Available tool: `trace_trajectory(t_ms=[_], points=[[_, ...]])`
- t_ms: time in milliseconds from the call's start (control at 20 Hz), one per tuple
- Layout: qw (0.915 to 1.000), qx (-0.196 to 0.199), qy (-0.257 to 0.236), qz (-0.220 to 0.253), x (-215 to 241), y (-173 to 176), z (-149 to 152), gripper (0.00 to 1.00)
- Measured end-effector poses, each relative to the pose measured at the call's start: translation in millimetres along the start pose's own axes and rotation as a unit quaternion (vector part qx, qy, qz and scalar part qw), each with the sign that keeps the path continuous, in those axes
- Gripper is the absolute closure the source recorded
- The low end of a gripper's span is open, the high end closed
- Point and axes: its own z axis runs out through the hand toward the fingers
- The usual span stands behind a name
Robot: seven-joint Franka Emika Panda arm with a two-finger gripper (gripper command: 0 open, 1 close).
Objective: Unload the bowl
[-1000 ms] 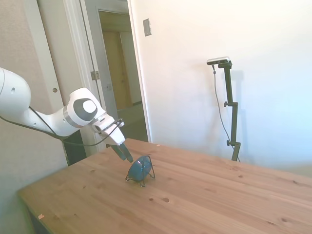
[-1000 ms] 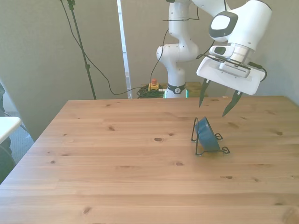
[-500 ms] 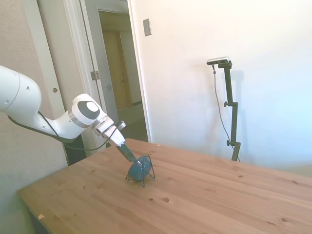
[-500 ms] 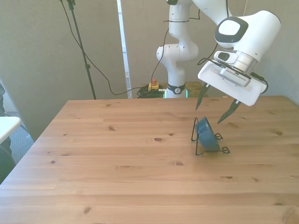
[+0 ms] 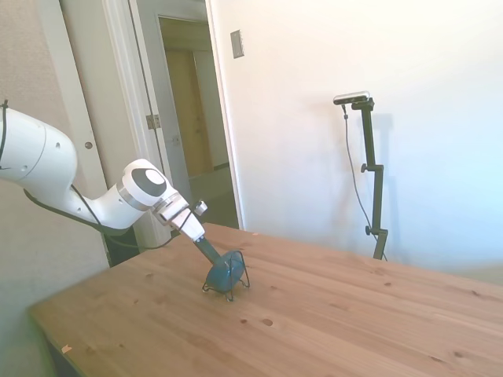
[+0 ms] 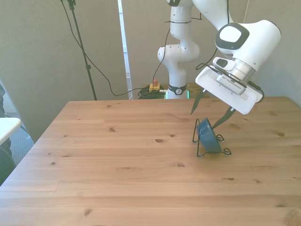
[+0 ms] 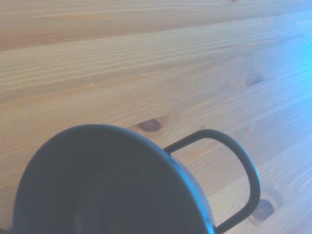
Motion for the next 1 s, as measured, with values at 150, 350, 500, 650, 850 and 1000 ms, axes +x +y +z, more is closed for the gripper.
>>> trace_trajectory(t_ms=[150, 350, 500, 650, 850, 1000], points=[[1.0000, -0.002, -0.001, 0.000, -0.3, -2.5, 3.6, 1.00], [1.0000, 0.002, 0.004, -0.003, -4.8, -4.3, 0.8, 1.00], [1.0000, -0.001, 0.009, -0.001, -8.9, -4.0, -2.4, 1.00], [0.9997, -0.003, 0.023, 0.003, -12.3, -3.3, -4.3, 1.00], [0.9995, -0.010, 0.030, 0.005, -14.0, -3.1, -1.2, 1.00], [0.9994, -0.013, 0.030, 0.006, -14.1, -4.9, 2.3, 1.00]])
